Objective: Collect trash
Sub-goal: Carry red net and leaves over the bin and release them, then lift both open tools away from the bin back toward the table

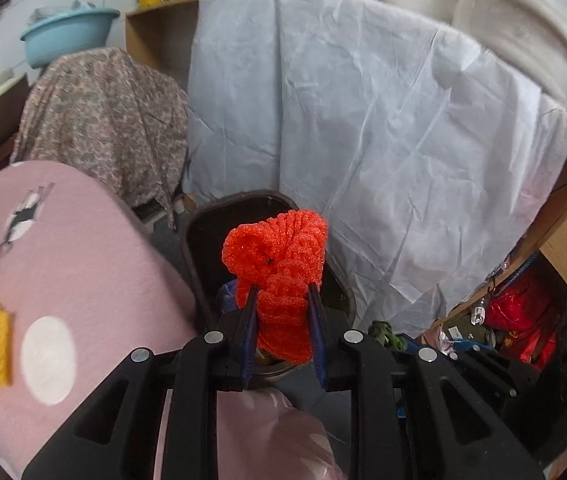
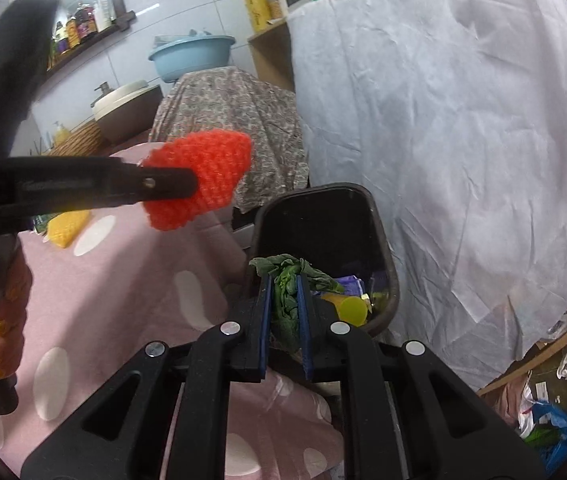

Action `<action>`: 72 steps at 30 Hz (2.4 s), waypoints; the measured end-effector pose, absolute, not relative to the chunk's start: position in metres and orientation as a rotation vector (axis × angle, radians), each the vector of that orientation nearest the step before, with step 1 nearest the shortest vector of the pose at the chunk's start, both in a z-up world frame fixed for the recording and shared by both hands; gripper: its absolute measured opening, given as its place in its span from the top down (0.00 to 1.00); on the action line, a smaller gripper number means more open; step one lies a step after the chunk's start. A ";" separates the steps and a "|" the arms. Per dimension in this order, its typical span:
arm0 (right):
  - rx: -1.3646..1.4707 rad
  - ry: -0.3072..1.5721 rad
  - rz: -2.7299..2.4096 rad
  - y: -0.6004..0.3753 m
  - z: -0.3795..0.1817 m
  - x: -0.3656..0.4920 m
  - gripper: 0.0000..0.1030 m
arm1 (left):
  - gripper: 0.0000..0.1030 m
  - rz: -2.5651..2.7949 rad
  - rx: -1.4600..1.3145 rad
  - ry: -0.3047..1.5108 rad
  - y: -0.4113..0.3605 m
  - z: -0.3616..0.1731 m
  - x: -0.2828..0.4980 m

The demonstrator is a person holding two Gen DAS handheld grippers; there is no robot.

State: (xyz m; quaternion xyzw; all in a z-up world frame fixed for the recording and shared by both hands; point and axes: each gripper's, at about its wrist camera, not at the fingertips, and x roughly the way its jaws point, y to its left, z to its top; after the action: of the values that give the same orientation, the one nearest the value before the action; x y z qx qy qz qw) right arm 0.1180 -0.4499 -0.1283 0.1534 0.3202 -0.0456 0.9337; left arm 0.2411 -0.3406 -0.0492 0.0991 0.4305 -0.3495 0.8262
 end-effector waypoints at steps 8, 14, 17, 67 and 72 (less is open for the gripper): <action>0.361 0.697 -0.119 -0.483 -0.153 0.138 0.87 | 0.78 -0.687 0.225 1.070 -0.381 -0.093 0.285; 0.385 0.734 -0.134 -0.496 -0.171 0.153 0.87 | 0.67 -0.670 0.191 1.172 -0.397 -0.110 0.309; 0.395 0.755 -0.132 -0.500 -0.180 0.159 0.87 | 0.49 -0.650 0.174 1.178 -0.401 -0.111 0.316; 0.318 0.890 -0.085 -0.456 -0.208 0.265 0.30 | 0.14 -0.636 0.233 0.716 -0.297 -0.014 0.244; 0.247 0.797 -0.106 -0.438 -0.178 0.237 0.16 | 0.12 -0.642 0.212 0.705 -0.274 -0.009 0.235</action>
State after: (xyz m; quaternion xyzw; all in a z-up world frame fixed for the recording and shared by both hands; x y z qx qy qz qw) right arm 0.2366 -0.4382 -0.1783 0.1198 0.3870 -0.0514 0.9128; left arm 0.2348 -0.2741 -0.0090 0.1019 0.3387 -0.3085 0.8830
